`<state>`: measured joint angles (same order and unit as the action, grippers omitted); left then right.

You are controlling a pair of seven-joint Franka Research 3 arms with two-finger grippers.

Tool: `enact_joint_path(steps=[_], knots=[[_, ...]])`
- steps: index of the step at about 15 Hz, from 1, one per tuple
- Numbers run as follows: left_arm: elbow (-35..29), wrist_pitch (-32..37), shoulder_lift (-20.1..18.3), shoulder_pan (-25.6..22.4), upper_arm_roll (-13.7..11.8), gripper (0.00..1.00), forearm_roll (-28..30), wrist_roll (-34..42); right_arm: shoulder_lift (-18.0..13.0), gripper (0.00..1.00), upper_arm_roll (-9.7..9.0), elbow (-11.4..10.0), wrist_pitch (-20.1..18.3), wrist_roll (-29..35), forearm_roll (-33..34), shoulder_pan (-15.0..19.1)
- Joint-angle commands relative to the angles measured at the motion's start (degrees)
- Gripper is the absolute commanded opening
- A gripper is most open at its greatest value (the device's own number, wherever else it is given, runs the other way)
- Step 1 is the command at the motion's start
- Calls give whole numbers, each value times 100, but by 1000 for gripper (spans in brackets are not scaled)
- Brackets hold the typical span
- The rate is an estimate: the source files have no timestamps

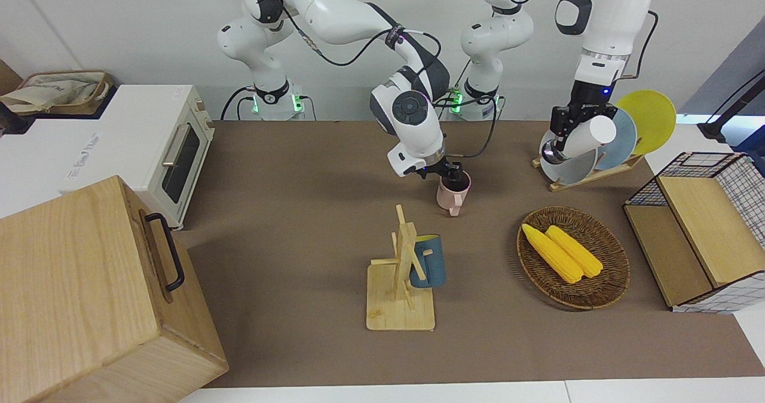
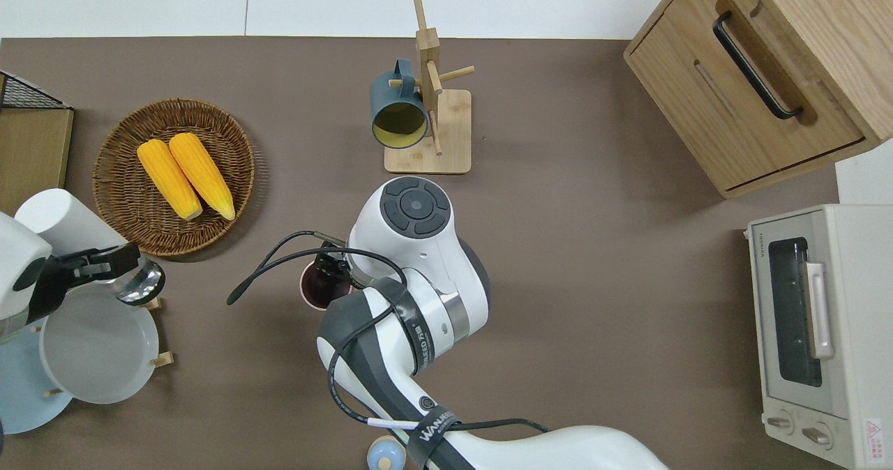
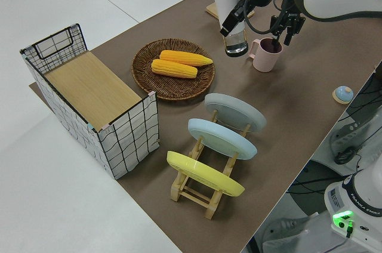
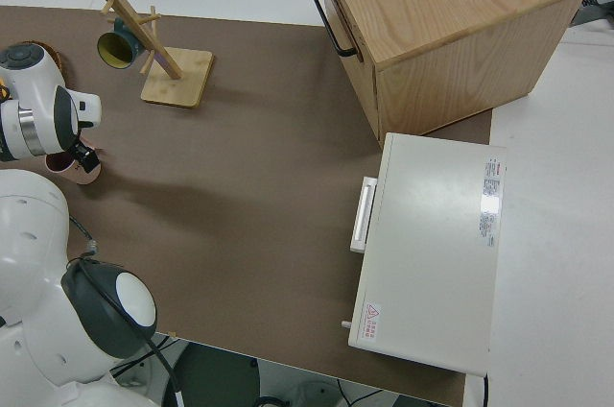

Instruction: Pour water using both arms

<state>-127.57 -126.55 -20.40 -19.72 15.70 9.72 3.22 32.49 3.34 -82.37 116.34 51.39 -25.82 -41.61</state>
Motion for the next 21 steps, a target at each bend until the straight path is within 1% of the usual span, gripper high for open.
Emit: enact_joint_path(steps=[1, 3, 4, 5, 6, 9, 12, 14, 16, 19, 21], knots=[[-435, -168, -420, 231, -32, 0, 135, -50, -180, 990, 175, 274, -653, -6, -11, 179], [-593, -168, -526, 363, -32, 0, 205, -50, -496, 990, 430, 274, -1076, -32, -28, 241], [-655, -168, -561, 442, -41, 0, 240, -50, -689, 990, 509, 274, -1182, -50, -11, 302], [-725, -160, -623, 512, -32, 0, 267, -50, -865, 990, 553, 257, -1375, -59, -2, 416], [-804, -159, -701, 583, -32, 0, 319, -50, -997, 990, 563, 265, -1612, -146, 6, 582], [-1173, -133, -1018, 855, -41, 0, 346, -50, -1341, 990, 563, 248, -2254, -839, 260, 1083], [-1314, -37, -1063, 1189, -6, 0, 346, -189, -1543, 990, 563, 248, -2764, -1568, 612, 1567], [-1402, -28, -1063, 1374, 99, 0, 346, -366, -1649, 990, 563, 230, -2879, -2043, 902, 1840], [-1516, -19, -1063, 1471, 257, 0, 346, -410, -1702, 990, 563, 230, -2941, -2509, 1069, 2112], [-1604, -28, -1010, 1541, 512, 0, 355, -612, -1816, 990, 563, 204, -2941, -3361, 1456, 2516], [-1605, -10, -957, 1541, 601, 0, 355, -656, -1851, 990, 563, 204, -2898, -3932, 1631, 2797]])
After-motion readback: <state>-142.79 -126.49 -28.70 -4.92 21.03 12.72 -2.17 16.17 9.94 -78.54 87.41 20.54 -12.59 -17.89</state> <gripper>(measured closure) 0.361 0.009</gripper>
